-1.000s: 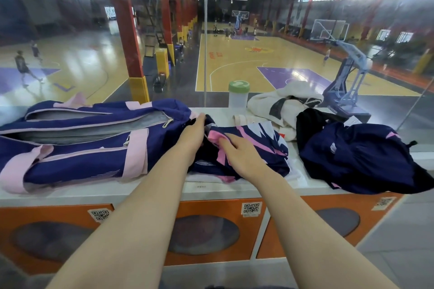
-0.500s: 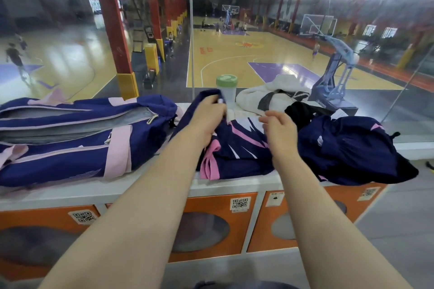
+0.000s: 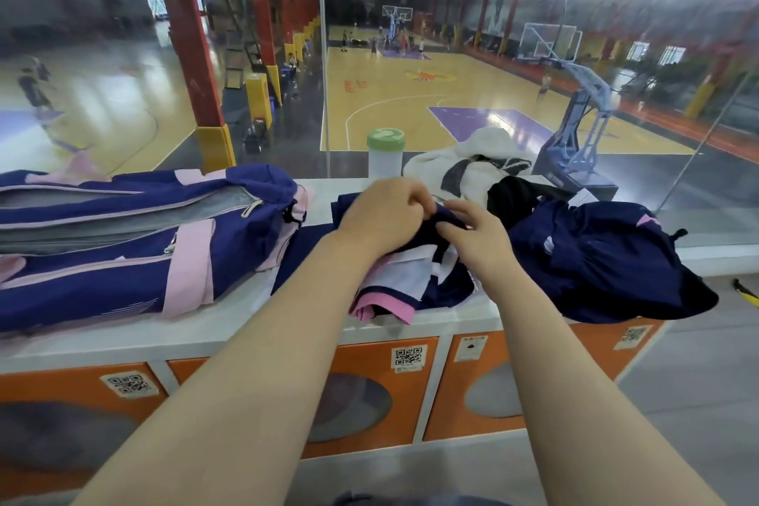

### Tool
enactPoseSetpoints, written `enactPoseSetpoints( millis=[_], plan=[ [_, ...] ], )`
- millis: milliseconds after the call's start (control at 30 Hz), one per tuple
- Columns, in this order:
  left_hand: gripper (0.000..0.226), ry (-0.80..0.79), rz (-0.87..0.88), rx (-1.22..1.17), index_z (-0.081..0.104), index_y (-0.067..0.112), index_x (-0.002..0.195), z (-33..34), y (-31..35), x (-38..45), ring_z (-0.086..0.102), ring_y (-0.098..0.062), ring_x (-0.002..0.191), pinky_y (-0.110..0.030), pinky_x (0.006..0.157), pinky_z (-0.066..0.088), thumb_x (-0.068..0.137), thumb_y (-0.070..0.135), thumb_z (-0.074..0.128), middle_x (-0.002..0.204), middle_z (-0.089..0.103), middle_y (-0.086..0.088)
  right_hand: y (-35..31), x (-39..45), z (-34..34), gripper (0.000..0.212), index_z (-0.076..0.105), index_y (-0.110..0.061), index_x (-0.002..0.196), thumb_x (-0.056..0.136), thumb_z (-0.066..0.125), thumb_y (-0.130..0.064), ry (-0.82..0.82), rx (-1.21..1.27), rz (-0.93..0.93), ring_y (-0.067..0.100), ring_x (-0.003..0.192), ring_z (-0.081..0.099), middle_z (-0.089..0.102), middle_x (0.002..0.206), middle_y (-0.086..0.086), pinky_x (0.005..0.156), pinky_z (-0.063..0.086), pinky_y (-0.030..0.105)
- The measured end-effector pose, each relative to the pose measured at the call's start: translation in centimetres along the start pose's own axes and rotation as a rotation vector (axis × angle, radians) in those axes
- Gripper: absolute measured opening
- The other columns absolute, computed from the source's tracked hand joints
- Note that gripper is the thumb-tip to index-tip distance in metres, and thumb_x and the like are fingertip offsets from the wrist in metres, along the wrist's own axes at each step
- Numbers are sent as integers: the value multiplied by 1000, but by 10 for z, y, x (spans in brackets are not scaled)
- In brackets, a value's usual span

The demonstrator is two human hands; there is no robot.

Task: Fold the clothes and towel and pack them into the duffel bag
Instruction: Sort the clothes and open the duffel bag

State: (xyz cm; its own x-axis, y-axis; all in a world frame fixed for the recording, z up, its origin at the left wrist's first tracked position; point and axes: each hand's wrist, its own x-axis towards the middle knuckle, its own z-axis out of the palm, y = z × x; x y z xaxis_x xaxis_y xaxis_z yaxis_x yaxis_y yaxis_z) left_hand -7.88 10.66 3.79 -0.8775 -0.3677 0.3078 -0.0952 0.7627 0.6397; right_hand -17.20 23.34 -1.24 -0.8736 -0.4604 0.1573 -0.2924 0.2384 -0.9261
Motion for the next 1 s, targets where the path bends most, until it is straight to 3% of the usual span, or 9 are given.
enactPoseSetpoints(
  millis=[67, 133, 200, 367, 600, 700, 800, 900, 1000],
  plan=[
    [44, 217, 85, 279, 60, 26, 117, -12, -10, 0, 45, -18, 119, -30, 96, 34, 76, 11, 53, 121, 57, 4, -1, -1, 2, 45, 56, -21, 130, 86, 63, -11, -30, -144, -38, 14, 105, 58, 61, 113, -7, 88, 43, 27],
    [70, 128, 59, 469, 37, 27, 141, -21, -25, 1, 32, -24, 134, -38, 106, 26, 75, 26, 61, 144, 42, 0, -3, -2, 3, 54, 43, -18, 139, 88, 62, -13, -9, -212, -22, 15, 98, 53, 56, 114, -3, 82, 39, 25],
    [79, -59, -83, 452, 25, 31, 147, -27, -37, 0, 42, -28, 128, -43, 107, 28, 77, 38, 62, 136, 52, -1, -6, -3, 3, 59, 39, -15, 140, 88, 65, -27, -2, -255, 8, 18, 100, 53, 54, 114, 0, 83, 41, 28],
    [16, -18, -160, 396, 58, 29, 106, -26, -47, -16, 46, -22, 95, -34, 78, 39, 92, 30, 51, 103, 64, 2, -23, 6, 7, 17, 57, -10, 88, 83, 61, -26, -87, -496, 17, 27, 86, 60, 62, 83, 4, 69, 48, 33],
    [11, 225, -237, -64, 56, 19, 87, -37, -30, -21, 56, -20, 80, -32, 65, 39, 90, 28, 50, 79, 60, 5, -66, 50, 23, 15, 56, -9, 84, 82, 42, -13, -202, -309, 15, 28, 66, 59, 63, 78, 17, 57, 45, 33],
    [17, 63, -162, -227, 64, 20, 103, -18, -14, -20, 61, -18, 94, -31, 80, 46, 93, 30, 53, 97, 66, 5, -60, 66, 15, 19, 61, -8, 85, 82, 44, 0, -180, -125, 96, 26, 67, 60, 65, 82, 21, 60, 48, 35],
    [34, -262, -5, -20, 62, 28, 123, 8, -9, -26, 54, -13, 118, -36, 104, 36, 97, 43, 45, 124, 63, 9, -42, 61, 2, 22, 62, -6, 87, 87, 43, 4, -95, 104, 235, 25, 71, 56, 61, 80, 13, 62, 47, 35],
    [44, -405, 44, 90, 66, 33, 118, 21, -16, -33, 46, -10, 126, -42, 114, 21, 101, 49, 29, 124, 62, 15, -26, 47, -4, 19, 58, -11, 90, 96, 48, -26, 0, 427, 403, 21, 66, 52, 59, 78, 5, 63, 45, 32],
    [41, -140, -99, -358, 74, 29, 98, 18, -22, -34, 57, 0, 110, -26, 100, 38, 101, 43, 36, 106, 68, 21, -18, 40, -4, 50, 63, -14, 102, 78, 60, -57, -35, 288, 324, 21, 84, 63, 70, 106, 13, 77, 49, 34]
  ],
)
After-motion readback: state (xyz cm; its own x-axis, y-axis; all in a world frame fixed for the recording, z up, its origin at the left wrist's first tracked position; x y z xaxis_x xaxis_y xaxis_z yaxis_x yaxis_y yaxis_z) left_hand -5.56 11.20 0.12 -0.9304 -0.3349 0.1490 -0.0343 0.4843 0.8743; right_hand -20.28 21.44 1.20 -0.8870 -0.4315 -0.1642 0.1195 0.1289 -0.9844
